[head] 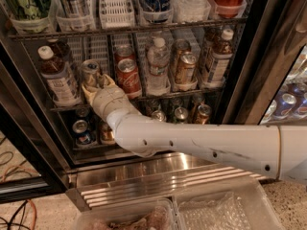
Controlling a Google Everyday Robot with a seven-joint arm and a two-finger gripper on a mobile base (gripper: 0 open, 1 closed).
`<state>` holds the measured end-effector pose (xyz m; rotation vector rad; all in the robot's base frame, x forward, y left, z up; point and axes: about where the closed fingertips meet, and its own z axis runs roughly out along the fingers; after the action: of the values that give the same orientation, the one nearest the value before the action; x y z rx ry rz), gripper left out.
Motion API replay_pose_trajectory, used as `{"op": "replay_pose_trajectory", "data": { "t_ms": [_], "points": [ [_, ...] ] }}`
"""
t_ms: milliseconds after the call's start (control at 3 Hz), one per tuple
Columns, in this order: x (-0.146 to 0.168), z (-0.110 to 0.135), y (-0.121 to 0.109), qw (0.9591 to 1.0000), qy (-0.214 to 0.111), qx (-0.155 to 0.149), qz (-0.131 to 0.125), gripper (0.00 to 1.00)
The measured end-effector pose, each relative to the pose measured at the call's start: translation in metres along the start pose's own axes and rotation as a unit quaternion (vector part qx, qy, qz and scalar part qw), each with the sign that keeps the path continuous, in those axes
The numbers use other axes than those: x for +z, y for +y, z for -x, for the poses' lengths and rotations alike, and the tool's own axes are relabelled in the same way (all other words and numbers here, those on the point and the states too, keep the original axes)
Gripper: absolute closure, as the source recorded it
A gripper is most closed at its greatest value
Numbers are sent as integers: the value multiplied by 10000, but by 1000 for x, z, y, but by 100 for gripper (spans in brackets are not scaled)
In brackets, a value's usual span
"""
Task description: Pick redbull can from middle shelf of fridge
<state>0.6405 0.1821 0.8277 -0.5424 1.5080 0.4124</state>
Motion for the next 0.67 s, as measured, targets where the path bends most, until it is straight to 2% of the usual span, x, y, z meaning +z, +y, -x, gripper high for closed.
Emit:
{"op": "replay_pose_trajectory", "data": {
  "t_ms": [667],
  "points": [
    [5,11,15,9992,278,-160,228,100]
  ]
}}
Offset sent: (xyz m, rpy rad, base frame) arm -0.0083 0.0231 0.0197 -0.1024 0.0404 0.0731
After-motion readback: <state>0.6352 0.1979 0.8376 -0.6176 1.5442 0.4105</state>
